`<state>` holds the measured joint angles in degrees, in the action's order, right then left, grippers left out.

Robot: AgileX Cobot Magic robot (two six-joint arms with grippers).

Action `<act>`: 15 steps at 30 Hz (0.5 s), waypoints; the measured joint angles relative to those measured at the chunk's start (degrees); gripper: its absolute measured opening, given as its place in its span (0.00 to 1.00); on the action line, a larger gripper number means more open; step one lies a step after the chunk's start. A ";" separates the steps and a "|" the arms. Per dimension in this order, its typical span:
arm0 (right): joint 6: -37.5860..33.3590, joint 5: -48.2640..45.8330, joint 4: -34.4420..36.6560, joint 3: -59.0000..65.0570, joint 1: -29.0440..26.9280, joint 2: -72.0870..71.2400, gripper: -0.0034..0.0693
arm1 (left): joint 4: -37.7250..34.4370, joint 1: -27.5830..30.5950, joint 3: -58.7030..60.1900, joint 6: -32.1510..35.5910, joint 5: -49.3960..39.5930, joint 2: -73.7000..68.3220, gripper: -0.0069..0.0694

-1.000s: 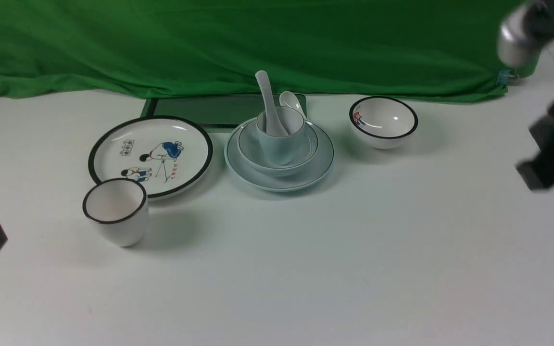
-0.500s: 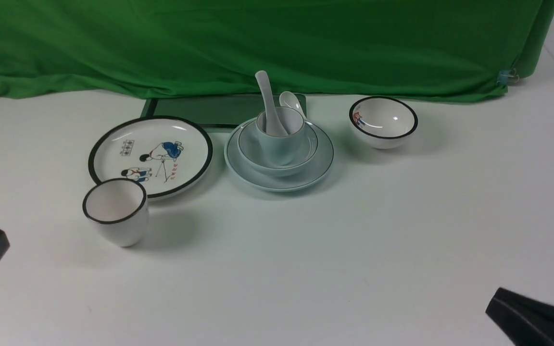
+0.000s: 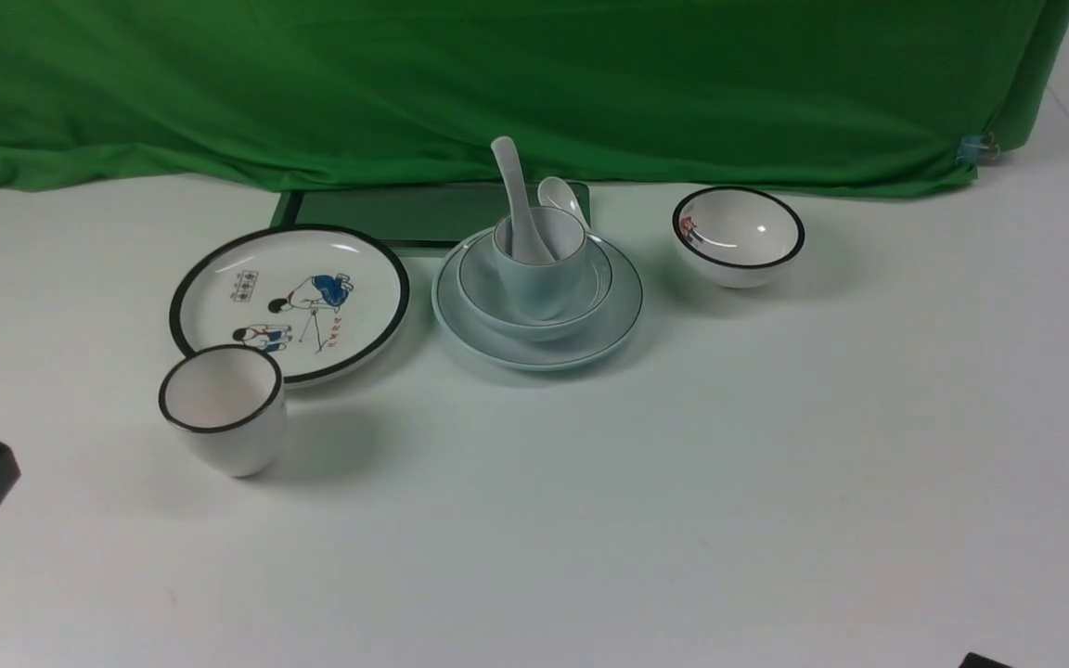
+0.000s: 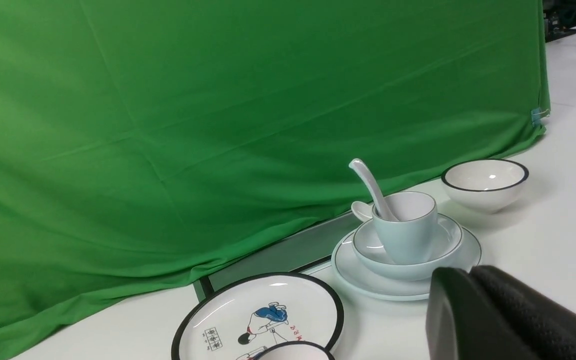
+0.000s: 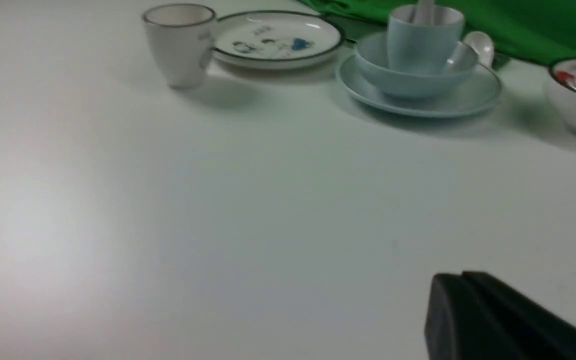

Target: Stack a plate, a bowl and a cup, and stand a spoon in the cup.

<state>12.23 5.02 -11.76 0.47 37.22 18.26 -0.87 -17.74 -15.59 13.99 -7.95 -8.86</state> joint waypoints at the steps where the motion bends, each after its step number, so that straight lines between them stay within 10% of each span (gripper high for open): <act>1: -0.07 -3.22 0.18 0.04 -2.48 -4.79 0.10 | 0.00 0.00 0.00 0.00 0.00 0.00 0.04; 15: -7.89 -10.57 10.34 0.04 -32.00 -18.26 0.06 | 0.12 0.00 0.00 0.00 0.15 0.00 0.04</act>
<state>4.34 -5.55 -1.42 0.51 5.23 0.00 -0.75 -17.74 -15.59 13.99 -7.81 -8.86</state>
